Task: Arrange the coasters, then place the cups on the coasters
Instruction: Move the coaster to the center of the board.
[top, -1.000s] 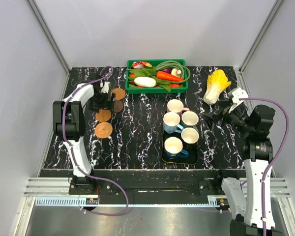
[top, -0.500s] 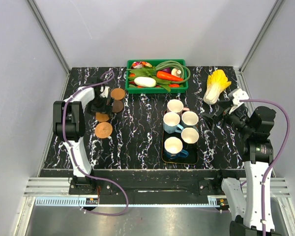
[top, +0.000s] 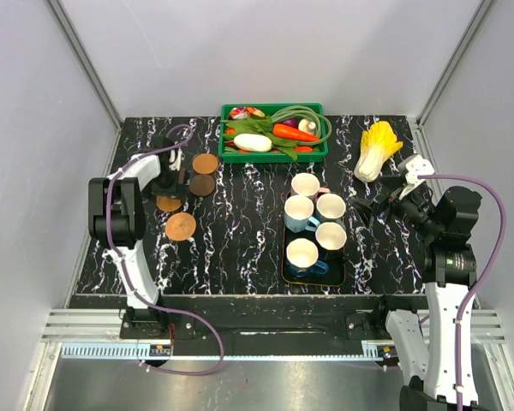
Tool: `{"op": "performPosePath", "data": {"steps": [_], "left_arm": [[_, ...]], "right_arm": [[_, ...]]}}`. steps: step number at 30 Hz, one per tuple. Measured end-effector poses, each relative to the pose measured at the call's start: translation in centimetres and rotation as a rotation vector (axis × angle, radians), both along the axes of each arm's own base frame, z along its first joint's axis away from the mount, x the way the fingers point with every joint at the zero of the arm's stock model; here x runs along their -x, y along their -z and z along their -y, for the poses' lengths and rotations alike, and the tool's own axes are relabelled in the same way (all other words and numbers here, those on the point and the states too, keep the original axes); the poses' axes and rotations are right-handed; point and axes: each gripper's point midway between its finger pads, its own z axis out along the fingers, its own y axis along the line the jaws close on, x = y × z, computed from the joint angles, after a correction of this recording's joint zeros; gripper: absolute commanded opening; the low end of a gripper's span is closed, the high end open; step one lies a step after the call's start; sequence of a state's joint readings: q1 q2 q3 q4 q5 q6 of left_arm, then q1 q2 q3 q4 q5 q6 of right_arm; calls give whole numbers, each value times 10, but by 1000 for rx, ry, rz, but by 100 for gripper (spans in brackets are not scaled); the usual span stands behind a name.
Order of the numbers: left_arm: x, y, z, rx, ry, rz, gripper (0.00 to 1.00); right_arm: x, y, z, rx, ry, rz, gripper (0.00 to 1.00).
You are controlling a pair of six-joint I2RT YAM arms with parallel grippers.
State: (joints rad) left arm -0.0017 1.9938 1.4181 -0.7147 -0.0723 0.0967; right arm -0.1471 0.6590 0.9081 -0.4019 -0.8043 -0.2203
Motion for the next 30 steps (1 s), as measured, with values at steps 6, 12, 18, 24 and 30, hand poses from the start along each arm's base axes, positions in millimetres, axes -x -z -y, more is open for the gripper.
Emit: {"op": "performPosePath", "data": {"steps": [6,12,18,24,30], "left_arm": [[5,-1,-31,-22,-72,10,99],[9,-2,-59,-44,-126,19,99],[15,-4,-69,-49,-133,23,99],[25,-32,-52,19,-93,79,99],[19,-66,-7,35,53,184,99]], "right_arm": [[1,-1,0,1,0,4,100],[1,-1,0,1,0,5,100],[1,-1,0,1,0,5,100],[1,-1,0,1,0,4,100],[1,-1,0,1,0,5,100]]}}
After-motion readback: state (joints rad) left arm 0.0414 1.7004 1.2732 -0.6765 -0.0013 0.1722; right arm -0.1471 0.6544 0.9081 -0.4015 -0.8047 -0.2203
